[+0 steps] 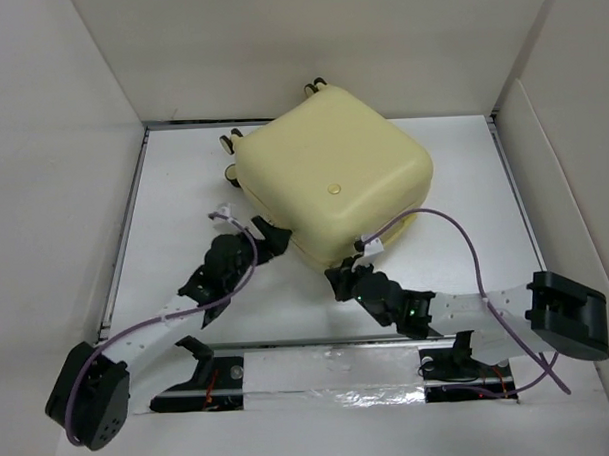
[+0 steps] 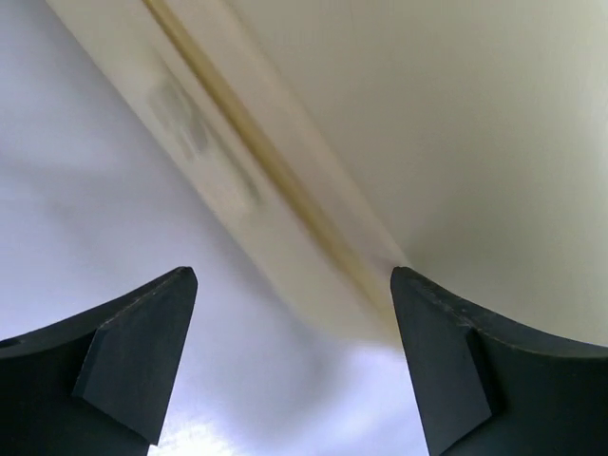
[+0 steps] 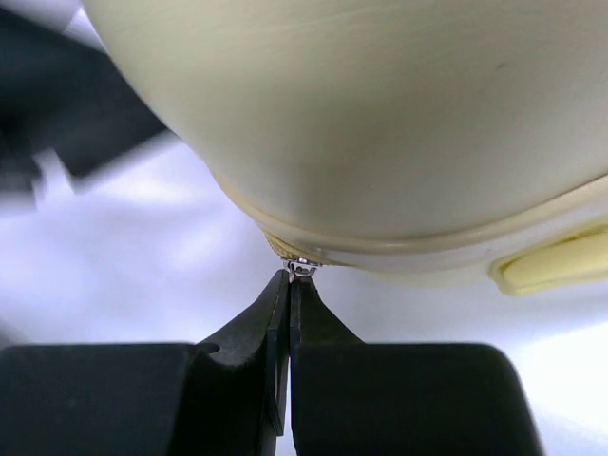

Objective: Pack the luggage

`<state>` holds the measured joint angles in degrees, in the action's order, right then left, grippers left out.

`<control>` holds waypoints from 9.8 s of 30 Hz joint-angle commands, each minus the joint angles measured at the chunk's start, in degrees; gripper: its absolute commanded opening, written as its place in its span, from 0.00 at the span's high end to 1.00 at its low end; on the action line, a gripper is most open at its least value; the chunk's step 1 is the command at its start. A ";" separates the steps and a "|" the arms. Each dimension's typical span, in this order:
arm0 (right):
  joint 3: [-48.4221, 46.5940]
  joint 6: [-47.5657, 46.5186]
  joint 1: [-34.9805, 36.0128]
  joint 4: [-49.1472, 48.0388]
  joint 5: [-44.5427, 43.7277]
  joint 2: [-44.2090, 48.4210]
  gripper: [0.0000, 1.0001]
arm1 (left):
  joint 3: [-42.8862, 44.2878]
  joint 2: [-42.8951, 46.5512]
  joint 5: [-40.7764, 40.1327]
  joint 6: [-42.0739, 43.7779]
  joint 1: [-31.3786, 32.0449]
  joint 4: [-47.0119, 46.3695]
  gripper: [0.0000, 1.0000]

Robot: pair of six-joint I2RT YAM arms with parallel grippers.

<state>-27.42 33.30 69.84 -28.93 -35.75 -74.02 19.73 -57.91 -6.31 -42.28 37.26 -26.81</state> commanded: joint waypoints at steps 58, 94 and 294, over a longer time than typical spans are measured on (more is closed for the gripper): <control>5.53 2.74 -5.40 -8.70 27.74 16.26 1.00 | 30.58 -34.49 19.15 -24.34 -37.69 -28.02 1.00; -14.21 -10.45 -51.21 13.73 60.17 18.29 1.00 | -11.29 23.45 11.85 -11.07 -23.62 -7.66 1.00; 5.45 -6.23 -40.84 20.49 53.32 31.57 1.00 | 21.05 -32.70 3.14 -3.42 -20.29 -16.18 0.76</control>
<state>-20.86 26.83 28.21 -1.93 13.47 -43.83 37.10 -88.36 -2.46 -46.37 16.56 -45.91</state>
